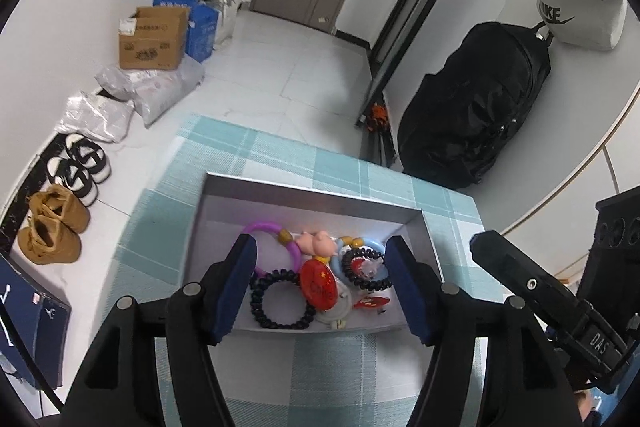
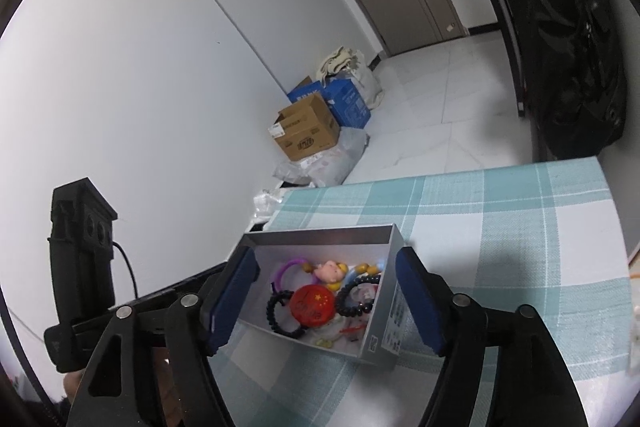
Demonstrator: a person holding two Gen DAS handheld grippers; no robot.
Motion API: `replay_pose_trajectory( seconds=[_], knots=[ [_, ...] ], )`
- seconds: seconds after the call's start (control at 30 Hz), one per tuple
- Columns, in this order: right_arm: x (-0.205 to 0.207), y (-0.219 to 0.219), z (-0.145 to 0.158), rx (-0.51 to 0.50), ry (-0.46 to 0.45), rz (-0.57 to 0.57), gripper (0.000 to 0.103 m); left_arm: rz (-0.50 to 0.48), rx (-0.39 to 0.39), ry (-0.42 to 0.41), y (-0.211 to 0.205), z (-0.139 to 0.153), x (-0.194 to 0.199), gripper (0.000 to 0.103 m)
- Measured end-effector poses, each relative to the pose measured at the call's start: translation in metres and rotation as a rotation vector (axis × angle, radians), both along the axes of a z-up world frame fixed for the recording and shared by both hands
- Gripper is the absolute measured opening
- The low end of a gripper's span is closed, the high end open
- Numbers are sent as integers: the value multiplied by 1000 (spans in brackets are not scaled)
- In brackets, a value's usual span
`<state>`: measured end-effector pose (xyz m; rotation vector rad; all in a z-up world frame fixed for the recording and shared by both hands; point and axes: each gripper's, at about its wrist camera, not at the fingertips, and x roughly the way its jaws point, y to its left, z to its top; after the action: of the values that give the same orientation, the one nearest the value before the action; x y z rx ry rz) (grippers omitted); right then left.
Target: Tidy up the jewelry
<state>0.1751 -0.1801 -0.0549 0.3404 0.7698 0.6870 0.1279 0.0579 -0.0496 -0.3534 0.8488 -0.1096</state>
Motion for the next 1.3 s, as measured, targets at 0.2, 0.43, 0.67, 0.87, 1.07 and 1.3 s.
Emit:
replay_pose_trajectory(
  seconds=[0.2, 0.43, 0.67, 0.87, 1.07, 1.3],
  knots=[
    [-16, 1, 11, -36, -69, 5, 82, 28, 66, -60, -4, 14, -14, 72],
    [-40, 1, 15, -78, -158, -15, 89, 39, 138, -147, -15, 26, -35, 73],
    [-63, -8, 17, -99, -211, -53, 97, 70, 214, -194, -18, 23, -63, 73],
    [-83, -16, 26, -112, -275, -75, 99, 121, 212, -200, -18, 23, -75, 73],
    [-99, -18, 28, -126, -317, -86, 99, 137, 240, -212, -21, 26, -86, 74],
    [-116, -20, 27, -136, -370, -101, 99, 130, 263, -237, -26, 26, -97, 74]
  ],
)
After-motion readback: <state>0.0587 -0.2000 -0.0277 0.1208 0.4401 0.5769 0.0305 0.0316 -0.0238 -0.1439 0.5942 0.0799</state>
